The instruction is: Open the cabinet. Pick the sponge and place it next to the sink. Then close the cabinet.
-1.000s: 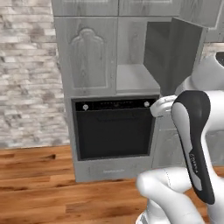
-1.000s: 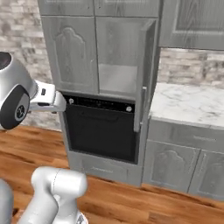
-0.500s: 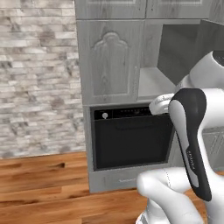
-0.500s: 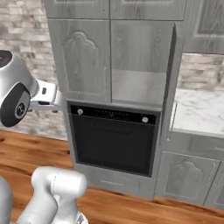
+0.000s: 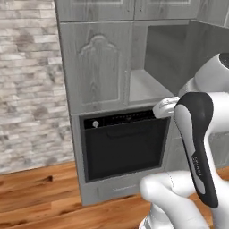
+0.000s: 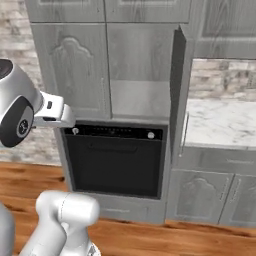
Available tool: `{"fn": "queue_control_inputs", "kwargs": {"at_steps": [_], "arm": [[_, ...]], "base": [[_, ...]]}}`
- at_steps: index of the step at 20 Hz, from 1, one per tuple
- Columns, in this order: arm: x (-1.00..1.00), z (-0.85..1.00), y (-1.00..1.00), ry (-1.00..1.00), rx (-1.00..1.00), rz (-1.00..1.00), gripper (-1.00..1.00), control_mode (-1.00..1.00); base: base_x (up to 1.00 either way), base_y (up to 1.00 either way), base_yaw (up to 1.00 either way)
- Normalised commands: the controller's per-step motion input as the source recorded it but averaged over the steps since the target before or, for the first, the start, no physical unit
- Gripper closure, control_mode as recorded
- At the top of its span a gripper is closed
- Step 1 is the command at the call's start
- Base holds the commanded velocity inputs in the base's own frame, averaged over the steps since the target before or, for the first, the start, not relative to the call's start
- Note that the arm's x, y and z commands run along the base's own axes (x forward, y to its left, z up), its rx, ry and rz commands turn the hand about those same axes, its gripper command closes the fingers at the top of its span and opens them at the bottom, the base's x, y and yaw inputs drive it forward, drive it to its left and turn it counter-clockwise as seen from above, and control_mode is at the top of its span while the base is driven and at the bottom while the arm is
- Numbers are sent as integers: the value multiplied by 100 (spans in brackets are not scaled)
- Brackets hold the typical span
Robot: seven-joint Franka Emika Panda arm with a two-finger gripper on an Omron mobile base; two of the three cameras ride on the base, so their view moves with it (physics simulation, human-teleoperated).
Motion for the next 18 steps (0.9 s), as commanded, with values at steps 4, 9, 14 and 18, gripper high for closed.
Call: {"fn": "queue_control_inputs", "kwargs": {"at_steps": [4,9,14,18], "arm": [[0,0,0,0,0,0,-100,100],[0,0,0,0,0,0,-100,100],[0,0,0,0,0,0,-100,100],[0,0,0,0,0,0,-100,100]], "base": [[35,2,-39],[29,52,-21],[35,18,3],[33,0,23]]}}
